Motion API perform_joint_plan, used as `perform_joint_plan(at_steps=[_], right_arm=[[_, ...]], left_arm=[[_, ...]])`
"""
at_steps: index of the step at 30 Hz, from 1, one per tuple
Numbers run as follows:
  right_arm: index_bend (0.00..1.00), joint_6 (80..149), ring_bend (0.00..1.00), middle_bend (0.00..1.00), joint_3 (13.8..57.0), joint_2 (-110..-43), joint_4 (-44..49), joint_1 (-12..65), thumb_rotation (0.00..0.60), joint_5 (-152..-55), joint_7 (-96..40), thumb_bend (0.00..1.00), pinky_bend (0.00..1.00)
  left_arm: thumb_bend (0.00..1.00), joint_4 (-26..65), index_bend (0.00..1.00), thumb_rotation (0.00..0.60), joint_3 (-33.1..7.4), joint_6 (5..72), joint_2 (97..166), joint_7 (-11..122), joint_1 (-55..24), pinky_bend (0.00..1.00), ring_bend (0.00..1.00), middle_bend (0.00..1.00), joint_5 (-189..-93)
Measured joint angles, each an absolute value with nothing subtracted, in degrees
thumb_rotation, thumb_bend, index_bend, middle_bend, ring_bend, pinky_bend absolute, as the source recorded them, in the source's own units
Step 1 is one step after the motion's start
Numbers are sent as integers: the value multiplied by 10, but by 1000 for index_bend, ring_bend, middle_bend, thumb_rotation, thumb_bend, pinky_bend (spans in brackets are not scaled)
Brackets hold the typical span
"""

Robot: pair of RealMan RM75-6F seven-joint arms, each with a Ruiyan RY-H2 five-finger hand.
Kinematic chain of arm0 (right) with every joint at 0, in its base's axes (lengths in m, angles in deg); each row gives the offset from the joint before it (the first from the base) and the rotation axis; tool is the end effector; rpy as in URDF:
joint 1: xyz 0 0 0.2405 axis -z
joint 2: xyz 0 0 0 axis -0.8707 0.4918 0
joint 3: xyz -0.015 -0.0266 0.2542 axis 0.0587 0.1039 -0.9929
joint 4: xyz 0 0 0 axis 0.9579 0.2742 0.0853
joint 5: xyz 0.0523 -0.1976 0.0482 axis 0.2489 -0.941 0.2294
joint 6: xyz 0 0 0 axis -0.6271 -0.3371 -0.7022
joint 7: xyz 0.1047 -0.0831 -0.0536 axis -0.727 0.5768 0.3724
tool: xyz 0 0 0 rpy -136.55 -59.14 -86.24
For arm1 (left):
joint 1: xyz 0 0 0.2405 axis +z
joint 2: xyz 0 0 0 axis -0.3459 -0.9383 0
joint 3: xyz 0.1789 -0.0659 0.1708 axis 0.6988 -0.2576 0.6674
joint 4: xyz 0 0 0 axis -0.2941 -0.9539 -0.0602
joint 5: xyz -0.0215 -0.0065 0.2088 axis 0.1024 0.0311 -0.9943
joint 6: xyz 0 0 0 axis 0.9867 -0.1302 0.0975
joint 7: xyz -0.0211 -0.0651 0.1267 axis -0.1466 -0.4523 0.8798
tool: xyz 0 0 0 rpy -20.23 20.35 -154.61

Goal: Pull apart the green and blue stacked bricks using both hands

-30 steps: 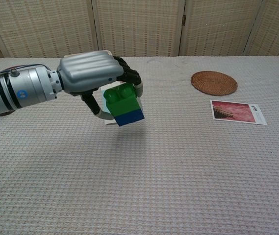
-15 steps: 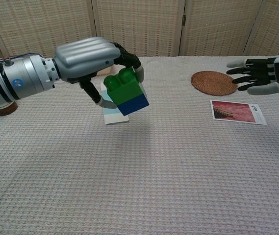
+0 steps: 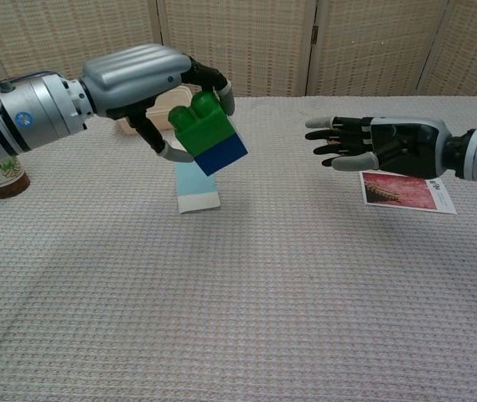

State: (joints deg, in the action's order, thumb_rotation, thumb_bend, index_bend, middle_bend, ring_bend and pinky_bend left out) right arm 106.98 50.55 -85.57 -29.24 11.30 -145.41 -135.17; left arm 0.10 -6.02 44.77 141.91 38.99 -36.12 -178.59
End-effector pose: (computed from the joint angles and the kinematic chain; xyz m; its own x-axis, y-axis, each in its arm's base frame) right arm -0.2125 -0.3960 -0.0051 -0.4816 -0.7292 0.4861 -0.7689 0.0855 -0.6336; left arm -0.0945 0.3934 -0.0012 0.4554 -0.0649 0.8879 0.4915 -0.8132 -0.3116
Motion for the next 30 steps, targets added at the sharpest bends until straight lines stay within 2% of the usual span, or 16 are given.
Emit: perform_joint_plan(at_steps=[13,30], right_arm=[[0,1077,43,23,507,-927,-358,40,600,-1433,-1402,374,3],[22,1069,95,104,513,-972,-374,12,600,-1408,-1415,373,96]], left_arm=[[241,-10,833,600,-59,463,1427,370,-361,264,442,820,-1791],[240,-5,832,600,-65,459,1437,380,-365,259,442,820,-1787]])
